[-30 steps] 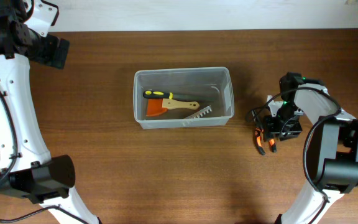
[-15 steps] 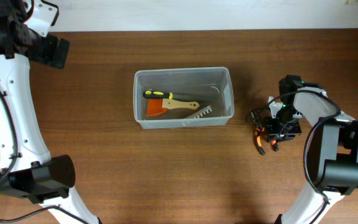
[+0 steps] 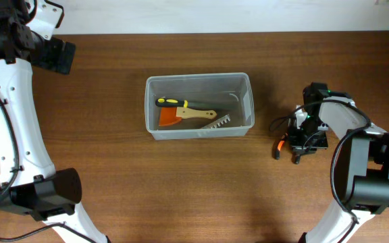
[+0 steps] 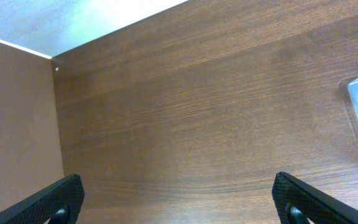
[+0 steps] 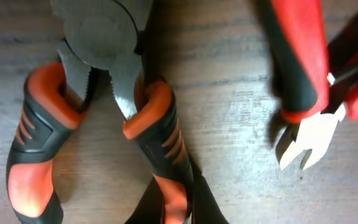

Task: Pack container
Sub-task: 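Close the right gripper on the needle-nose pliers handles and lift, then carry the pliers over the container with the right gripper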

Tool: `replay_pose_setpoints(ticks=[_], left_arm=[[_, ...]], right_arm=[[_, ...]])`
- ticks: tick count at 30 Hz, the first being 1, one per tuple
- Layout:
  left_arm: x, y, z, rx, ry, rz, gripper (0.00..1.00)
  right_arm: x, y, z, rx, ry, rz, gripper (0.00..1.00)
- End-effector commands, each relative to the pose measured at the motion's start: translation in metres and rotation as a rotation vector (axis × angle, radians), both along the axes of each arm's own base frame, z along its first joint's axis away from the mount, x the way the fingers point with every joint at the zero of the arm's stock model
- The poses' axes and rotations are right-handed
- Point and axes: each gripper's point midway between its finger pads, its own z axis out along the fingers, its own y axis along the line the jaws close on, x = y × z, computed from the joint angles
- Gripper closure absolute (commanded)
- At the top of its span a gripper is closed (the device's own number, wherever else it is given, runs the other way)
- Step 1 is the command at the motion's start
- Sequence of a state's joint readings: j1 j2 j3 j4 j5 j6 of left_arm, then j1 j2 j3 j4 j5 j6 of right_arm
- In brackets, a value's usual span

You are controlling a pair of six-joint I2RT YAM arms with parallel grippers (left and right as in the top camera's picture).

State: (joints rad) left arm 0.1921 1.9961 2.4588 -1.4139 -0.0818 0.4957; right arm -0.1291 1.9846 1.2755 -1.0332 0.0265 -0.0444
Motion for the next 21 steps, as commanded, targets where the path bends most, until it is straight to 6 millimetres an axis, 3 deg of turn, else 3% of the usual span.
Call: replay_pose_setpoints(ticks=[1,5,9,11,14,17,21], left_arm=[[0.0,-0.001,0.0,-0.016,-0.002,0.006,0.01],[0.0,-0.001,0.0,-0.016,-0.002,0.006,0.01],[0.0,-0.001,0.0,-0.016,-0.002,0.006,0.01],[0.0,-0.001,0.0,-0.016,-0.002,0.006,0.01],[0.0,-0.001,0.0,-0.016,-0.002,0.006,0.01],[0.0,-0.001,0.0,-0.016,-0.002,0.006,0.01],[0.0,-0.001,0.0,-0.016,-0.002,0.006,0.01]], right_arm=[[0.002,-0.001,0.012,-0.014,0.003,-0.021,0.96],[0.03,-0.004,0.067,-0.031,-0.144,-0.021,0.96],[0.052,-0.004,0.146,-0.036,-0.348,-0.022,0.96],[0.058,0.003,0.191,-0.008,-0.466,-0.018,0.96],[0.062,0.025,0.24,0.073,-0.611,0.015,0.96],[0.063,0.056,0.269,0.145,-0.709,0.085,0.96],[0.066,0.099,0.271,0.185,-0.726,0.206,0.96]])
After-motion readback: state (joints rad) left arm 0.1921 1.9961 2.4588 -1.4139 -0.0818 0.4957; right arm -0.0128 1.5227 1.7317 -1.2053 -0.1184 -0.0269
